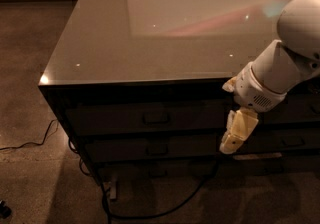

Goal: Open top drawer

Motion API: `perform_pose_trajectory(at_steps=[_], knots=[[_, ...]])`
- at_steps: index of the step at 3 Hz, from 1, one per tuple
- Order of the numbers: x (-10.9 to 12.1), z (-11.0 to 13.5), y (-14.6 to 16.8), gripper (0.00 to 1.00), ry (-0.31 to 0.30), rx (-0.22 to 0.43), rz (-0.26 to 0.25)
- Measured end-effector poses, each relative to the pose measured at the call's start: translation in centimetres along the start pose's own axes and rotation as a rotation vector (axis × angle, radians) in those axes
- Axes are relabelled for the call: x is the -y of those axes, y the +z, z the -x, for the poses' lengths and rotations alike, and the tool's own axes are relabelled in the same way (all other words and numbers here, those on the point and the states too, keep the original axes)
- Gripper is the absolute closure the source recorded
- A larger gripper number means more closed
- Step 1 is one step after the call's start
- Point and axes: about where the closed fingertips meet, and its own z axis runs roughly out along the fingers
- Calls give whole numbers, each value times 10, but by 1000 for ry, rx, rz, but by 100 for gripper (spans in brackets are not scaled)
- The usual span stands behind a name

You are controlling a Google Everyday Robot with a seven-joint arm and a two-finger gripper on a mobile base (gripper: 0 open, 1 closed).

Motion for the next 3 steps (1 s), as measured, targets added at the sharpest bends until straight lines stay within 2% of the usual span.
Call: perform_pose_trajectory(at_steps=[1, 2, 3], knots=[[3, -1, 9, 0, 3, 9, 10], [9, 10, 35, 0, -37, 40, 29], [11, 41, 64, 0, -109, 93, 39]])
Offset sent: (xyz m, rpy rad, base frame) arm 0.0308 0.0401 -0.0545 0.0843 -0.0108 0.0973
